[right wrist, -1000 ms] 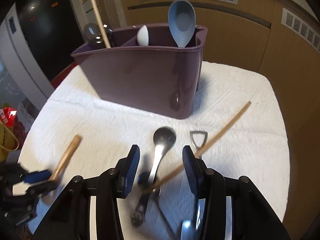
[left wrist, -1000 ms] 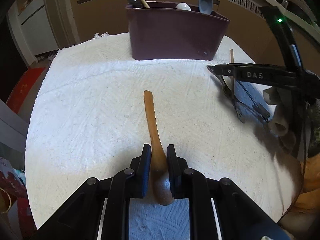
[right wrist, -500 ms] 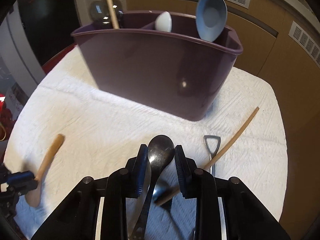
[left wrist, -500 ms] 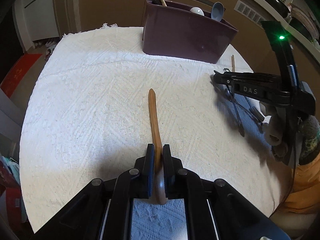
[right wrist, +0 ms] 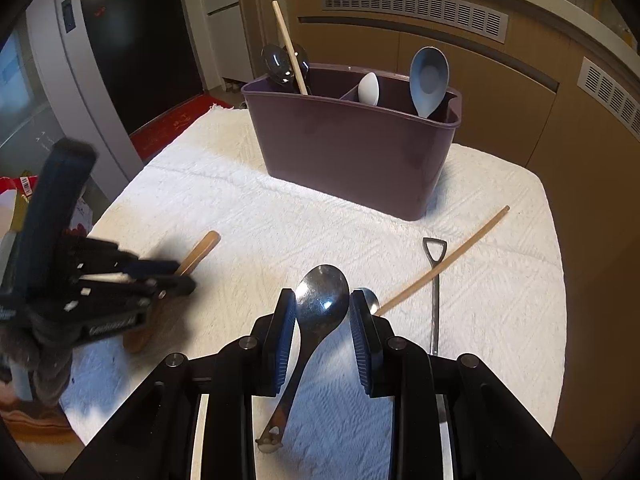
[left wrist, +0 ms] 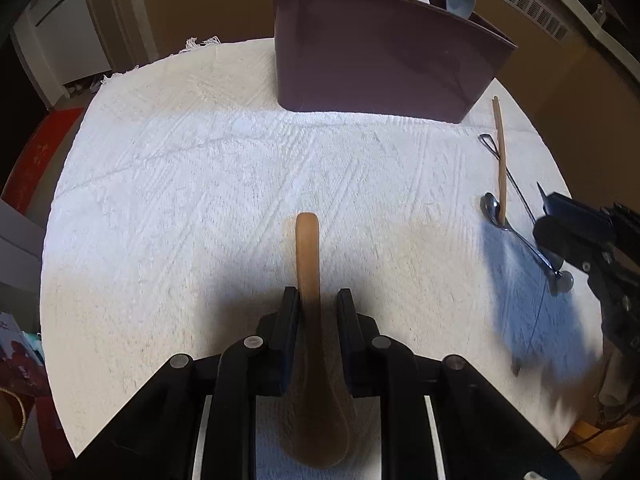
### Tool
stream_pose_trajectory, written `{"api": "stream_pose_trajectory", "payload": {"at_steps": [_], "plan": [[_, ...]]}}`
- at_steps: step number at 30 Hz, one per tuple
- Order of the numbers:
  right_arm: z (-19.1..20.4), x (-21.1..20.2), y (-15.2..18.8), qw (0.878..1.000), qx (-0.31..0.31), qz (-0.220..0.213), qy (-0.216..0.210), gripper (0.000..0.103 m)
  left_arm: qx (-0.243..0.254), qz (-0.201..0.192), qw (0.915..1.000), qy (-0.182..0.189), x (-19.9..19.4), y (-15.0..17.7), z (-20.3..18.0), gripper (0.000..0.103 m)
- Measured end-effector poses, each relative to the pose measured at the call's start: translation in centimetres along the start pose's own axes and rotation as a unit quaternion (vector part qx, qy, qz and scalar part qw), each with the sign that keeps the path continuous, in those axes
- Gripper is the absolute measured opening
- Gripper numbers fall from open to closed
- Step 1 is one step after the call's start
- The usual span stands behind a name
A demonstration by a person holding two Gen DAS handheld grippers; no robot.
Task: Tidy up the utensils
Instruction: 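Grasp a metal spoon with the right gripper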
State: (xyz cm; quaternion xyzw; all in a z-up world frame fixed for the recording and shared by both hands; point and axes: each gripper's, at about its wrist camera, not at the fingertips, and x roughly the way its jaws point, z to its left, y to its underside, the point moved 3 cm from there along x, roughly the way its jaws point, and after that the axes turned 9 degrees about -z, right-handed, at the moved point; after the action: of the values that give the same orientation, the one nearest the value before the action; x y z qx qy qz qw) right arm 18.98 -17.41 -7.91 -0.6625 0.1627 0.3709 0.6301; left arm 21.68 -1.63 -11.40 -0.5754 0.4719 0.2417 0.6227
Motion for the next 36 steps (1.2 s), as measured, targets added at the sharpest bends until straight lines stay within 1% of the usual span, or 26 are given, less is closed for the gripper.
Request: {"api": "stream_pose_trajectory", "payload": {"at_steps": [1, 3, 6, 11, 12, 13, 15, 19, 21, 22, 24, 25, 26, 27, 28, 29, 34, 36], "plan": [[-0.1, -0.1, 0.1, 1.0, 0.002, 0.0, -0.001, 0.028, 0.001, 0.0, 1.0, 0.0, 0.1, -0.3, 0.0, 0.017], [-0.4, -0.5, 0.2, 1.0, 0.005, -0.002, -0.003, 0.028, 0.002, -0.008, 0.9999, -0.008, 0.1, -0.5, 0.1, 0.009], [-0.4, -1.4, 0.0, 1.0, 0.009, -0.012, -0.004, 0.028, 0.014, -0.035, 0.9992, -0.012, -0.9, -0.2, -0.5, 0.009], [-0.3, -3.2, -0.4, 1.0, -0.002, -0.03, 0.0, 0.028, 0.018, -0.092, 0.9956, 0.003, -4.8, -0.4, -1.7, 0.009], [-0.3, -3.5, -0.6, 0.999, -0.004, -0.034, 0.002, 0.026, 0.018, -0.106, 0.9942, 0.006, -5.8, -0.6, -1.9, 0.009], [-0.2, -3.8, -0.8, 0.999, -0.006, -0.037, 0.003, 0.006, 0.019, -0.118, 0.9929, 0.007, -6.7, -0.9, -2.1, 0.009], [-0.1, -4.5, -1.2, 0.999, -0.009, -0.044, 0.008, 0.005, 0.025, -0.146, 0.989, 0.008, -8.7, -1.4, -2.5, 0.009], [0.3, -5.6, -1.9, 0.998, -0.023, -0.059, 0.016, 0.005, 0.032, -0.181, 0.9828, 0.016, -11.4, -2.0, -3.1, 0.009], [0.2, -5.4, -1.8, 0.998, -0.027, -0.054, 0.019, 0.005, 0.032, -0.19, 0.9811, 0.02, -12.1, -1.9, -3.3, 0.009], [0.1, -5.0, -1.7, 0.999, -0.026, -0.045, 0.015, 0.005, 0.033, -0.193, 0.9804, 0.022, -12.3, -1.9, -3.2, 0.009], [0.2, -4.0, -1.1, 0.999, -0.023, -0.027, 0.001, 0.007, 0.029, -0.198, 0.9795, 0.025, -12.6, -1.8, -2.9, 0.009], [0.4, -3.5, -0.9, 0.999, -0.023, -0.023, -0.008, 0.011, 0.027, -0.2, 0.9792, 0.026, -12.8, -1.6, -2.7, 0.009], [0.9, -2.8, -0.5, 0.999, -0.026, -0.016, -0.022, 0.021, 0.024, -0.202, 0.9788, 0.025, -13.0, -1.4, -2.4, 0.009], [1.4, -2.0, -0.3, 0.999, -0.027, -0.013, -0.035, 0.027, 0.021, -0.203, 0.9786, 0.023, -13.1, -1.3, -2.1, 0.009], [1.9, -1.2, 0.0, 0.999, -0.028, -0.012, -0.042, 0.039, 0.017, -0.204, 0.9785, 0.021, -13.2, -1.3, -1.8, 0.009], [2.3, -0.4, 0.1, 0.998, -0.029, -0.01, -0.048, 0.046, 0.013, -0.204, 0.9786, 0.02, -13.4, -1.1, -1.4, 0.009], [3.7, 4.2, -0.1, 0.997, -0.042, 0.008, -0.06, 0.046, -0.008, -0.204, 0.9789, 0.008, -13.9, -0.2, 0.7, 0.009], [4.0, 5.8, -0.4, 0.997, -0.049, 0.014, -0.053, 0.046, -0.015, -0.204, 0.9789, 0.007, -14.0, 0.1, 1.4, 0.009]]}}
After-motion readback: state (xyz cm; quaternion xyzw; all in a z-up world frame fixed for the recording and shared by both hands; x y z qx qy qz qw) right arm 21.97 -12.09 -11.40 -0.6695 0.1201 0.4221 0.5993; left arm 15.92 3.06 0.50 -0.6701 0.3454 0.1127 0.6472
